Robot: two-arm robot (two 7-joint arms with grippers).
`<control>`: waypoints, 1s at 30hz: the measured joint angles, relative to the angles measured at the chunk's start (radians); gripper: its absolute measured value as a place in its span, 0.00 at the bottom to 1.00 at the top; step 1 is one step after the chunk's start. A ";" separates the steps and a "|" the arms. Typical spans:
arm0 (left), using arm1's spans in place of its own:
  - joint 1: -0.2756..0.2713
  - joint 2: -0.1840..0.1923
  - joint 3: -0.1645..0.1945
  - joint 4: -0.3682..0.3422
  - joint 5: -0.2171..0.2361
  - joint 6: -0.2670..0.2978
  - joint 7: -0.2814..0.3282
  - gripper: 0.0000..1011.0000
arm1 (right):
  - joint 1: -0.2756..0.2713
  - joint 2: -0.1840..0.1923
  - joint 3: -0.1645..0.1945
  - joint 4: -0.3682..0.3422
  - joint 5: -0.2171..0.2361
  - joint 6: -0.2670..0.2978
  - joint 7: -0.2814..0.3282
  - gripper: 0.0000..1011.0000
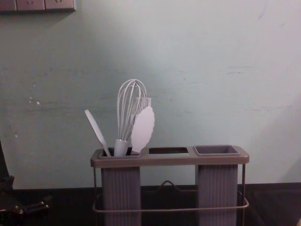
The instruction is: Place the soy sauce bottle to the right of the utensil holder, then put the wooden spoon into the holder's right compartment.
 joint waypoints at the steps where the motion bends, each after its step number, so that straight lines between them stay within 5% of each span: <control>1: 0.000 0.000 0.000 0.000 0.000 0.000 0.000 1.00 | 0.004 -0.001 0.000 0.003 0.000 0.000 0.000 0.39; 30: 0.000 0.000 0.000 0.000 0.000 0.000 0.000 1.00 | 0.222 -0.069 -0.070 0.217 -0.003 0.012 0.013 0.39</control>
